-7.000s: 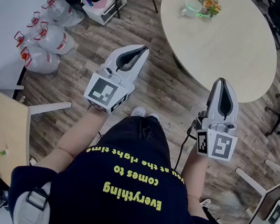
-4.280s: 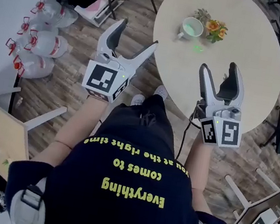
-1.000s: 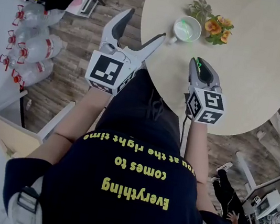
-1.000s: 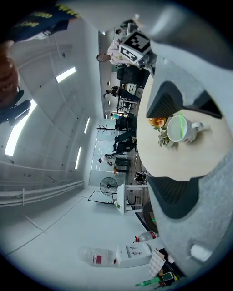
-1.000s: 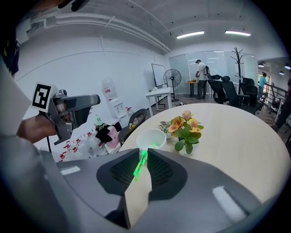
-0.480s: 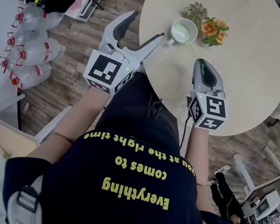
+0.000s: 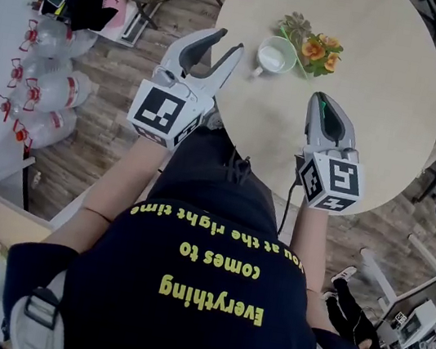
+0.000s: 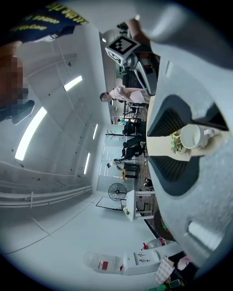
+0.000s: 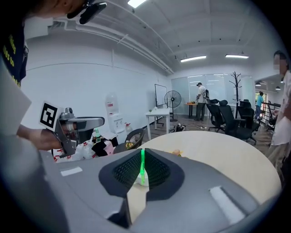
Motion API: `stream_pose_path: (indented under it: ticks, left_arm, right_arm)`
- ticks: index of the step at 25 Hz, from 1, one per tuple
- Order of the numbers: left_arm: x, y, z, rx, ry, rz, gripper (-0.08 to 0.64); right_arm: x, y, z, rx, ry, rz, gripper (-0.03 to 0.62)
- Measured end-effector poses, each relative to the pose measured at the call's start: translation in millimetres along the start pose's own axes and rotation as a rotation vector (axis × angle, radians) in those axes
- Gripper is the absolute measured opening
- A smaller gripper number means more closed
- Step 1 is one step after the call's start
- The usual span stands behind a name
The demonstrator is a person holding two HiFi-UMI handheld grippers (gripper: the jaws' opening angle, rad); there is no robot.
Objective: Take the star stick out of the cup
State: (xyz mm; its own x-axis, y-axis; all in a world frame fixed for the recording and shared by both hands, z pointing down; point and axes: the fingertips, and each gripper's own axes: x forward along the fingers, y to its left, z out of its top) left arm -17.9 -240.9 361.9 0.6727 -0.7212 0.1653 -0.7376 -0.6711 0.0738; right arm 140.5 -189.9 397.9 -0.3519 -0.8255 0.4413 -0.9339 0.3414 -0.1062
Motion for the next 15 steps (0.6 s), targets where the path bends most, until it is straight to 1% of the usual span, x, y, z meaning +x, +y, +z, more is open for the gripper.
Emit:
stream_pose_path:
  ticks: [2, 5, 10, 12, 15]
  left_arm:
    - [0, -2, 5, 0.007, -0.008, -0.002, 0.123]
    - [0, -6, 12, 0.020, -0.019, -0.004, 0.077]
    - [-2, -7, 22, 0.040, -0.036, 0.009, 0.017]
    - [-2, -8, 26, 0.044, -0.044, 0.014, 0.003]
    - [-2, -9, 34, 0.052, -0.060, 0.018, 0.002]
  right_arm:
    - [-4, -1, 7, -0.005, -0.019, -0.001, 0.029]
    - [-10, -3, 19, -0.012, -0.057, -0.003, 0.029]
    - [-23, -5, 46, -0.038, -0.158, -0.008, 0.029]
    - [-30, -7, 57, -0.049, -0.207, -0.017, 0.029]
    - [-41, -10, 73, -0.072, -0.277, -0.033, 0.029]
